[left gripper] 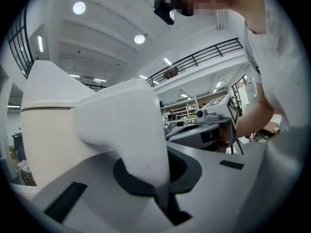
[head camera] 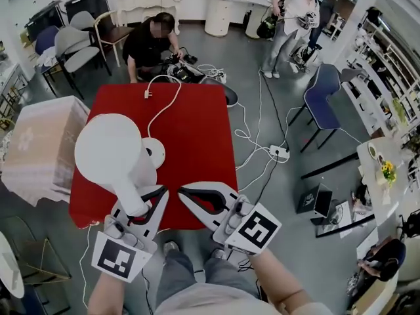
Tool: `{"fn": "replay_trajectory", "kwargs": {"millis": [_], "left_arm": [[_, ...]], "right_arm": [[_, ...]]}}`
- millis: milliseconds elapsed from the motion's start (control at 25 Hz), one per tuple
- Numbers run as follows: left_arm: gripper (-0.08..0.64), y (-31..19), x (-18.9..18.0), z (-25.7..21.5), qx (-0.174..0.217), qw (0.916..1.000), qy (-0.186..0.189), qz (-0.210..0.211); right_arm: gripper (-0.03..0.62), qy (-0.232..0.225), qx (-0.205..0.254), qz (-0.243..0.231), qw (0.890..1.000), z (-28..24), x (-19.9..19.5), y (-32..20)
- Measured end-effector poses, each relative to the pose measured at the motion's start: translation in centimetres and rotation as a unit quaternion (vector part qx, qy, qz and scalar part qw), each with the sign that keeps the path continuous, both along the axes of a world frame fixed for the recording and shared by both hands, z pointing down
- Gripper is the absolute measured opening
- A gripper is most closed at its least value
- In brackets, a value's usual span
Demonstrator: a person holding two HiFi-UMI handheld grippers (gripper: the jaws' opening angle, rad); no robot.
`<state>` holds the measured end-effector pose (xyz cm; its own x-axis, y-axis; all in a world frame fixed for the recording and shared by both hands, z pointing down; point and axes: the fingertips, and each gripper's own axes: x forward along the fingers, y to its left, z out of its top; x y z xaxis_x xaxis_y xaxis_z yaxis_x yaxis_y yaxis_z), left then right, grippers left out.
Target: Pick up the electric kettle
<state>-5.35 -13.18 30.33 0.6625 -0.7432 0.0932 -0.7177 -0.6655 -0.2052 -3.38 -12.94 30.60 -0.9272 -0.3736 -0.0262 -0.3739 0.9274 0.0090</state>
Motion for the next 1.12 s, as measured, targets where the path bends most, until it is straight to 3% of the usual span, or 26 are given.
{"fn": "replay_trajectory", "kwargs": {"millis": [600,1120], "left_arm": [[0.008,5.8,1.4,-1.7,-0.007,0.9967,0.028,-0.076],[0.008,6.8,0.7,-2.5,0.005,0.9954,0.03,-0.091]], "right_arm": [[0.002,0.011,0.03,-0.056,0.998,-2.0,1.5,4.7],[0.002,0.007,0.046,-0.072,0.996,-2.7,0.7,6.2]]}}
